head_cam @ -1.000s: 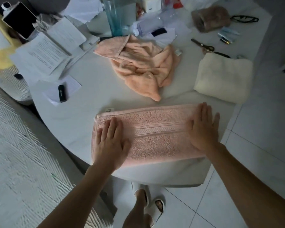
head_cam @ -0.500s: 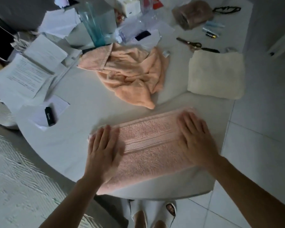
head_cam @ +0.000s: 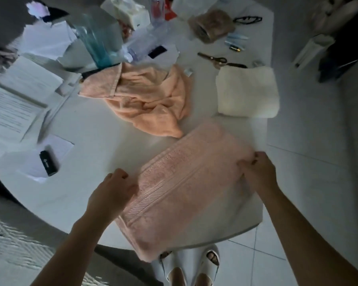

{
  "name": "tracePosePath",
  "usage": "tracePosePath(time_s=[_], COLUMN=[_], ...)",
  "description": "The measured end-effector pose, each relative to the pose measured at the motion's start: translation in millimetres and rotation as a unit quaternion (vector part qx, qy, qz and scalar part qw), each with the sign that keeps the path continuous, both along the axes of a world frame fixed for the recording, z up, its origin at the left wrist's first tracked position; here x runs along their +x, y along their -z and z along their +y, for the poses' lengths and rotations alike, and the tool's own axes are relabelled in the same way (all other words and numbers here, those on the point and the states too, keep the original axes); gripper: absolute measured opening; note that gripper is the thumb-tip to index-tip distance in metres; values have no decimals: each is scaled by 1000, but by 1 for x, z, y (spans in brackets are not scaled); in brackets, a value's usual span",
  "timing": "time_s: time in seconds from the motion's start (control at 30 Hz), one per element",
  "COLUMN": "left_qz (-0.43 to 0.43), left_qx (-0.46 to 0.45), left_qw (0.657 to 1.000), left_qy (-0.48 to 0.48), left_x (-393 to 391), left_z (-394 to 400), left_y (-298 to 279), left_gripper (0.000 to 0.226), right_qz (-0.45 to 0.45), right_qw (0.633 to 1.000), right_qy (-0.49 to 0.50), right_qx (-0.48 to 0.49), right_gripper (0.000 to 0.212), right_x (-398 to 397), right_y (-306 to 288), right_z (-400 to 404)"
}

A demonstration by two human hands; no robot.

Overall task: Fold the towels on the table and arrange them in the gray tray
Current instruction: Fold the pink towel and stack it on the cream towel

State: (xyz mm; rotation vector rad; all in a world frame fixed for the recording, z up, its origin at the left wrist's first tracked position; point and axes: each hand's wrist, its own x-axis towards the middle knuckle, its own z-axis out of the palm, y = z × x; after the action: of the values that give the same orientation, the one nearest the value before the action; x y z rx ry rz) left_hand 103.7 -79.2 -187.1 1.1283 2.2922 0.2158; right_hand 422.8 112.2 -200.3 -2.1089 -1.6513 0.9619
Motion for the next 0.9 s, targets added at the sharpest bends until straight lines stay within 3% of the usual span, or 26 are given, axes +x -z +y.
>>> tracePosePath(time_s=[0.13, 0.23, 0.4, 0.47, 0.53, 0.6, 0.67, 0.7, 0.77, 0.83, 0.9], left_qz=[-173, -201, -240, -270, -303, -434, -582, -629, -671, -640, -570], left_qx=[-32, -45, 6, 8, 17, 31, 41, 43, 56, 103, 166], left_qw=[984, 979, 967, 957, 944, 876, 765, 724, 686, 708, 763], left_qy=[-25, -7, -85, -103, -131, -210, -274, -282, -277, -280, -257], left_x=[44, 89, 112, 115, 119, 127, 135, 141, 151, 154, 151], left_z=[-24, -39, -55, -65, -77, -89, -105, -113, -124, -131, -136], left_y=[-7, -11, -10, -7, -4, -4, -3, -4, -8, -10, -19], left_gripper=[29, 24, 32, 42, 49, 55, 57, 56, 54, 57, 79], right_qz=[61, 89, 104, 62, -23, -83, -94, -83, -38, 2, 31], right_qw=[995, 992, 970, 951, 924, 894, 881, 878, 873, 864, 862], right_qy=[45, -24, -185, -256, -338, -399, -418, -420, -414, -411, -424], right_qx=[60, 80, 116, 161, 178, 188, 202, 216, 257, 292, 275], right_gripper=[36, 37, 36, 48, 77, 98, 104, 102, 79, 48, 37], right_x=[-9, -11, 21, 40, 53, 62, 65, 68, 75, 82, 90], right_y=[1, -3, 9, 18, 27, 33, 32, 30, 21, 10, -4], right_z=[27, -17, -144, -182, -208, -226, -232, -229, -219, -214, -215])
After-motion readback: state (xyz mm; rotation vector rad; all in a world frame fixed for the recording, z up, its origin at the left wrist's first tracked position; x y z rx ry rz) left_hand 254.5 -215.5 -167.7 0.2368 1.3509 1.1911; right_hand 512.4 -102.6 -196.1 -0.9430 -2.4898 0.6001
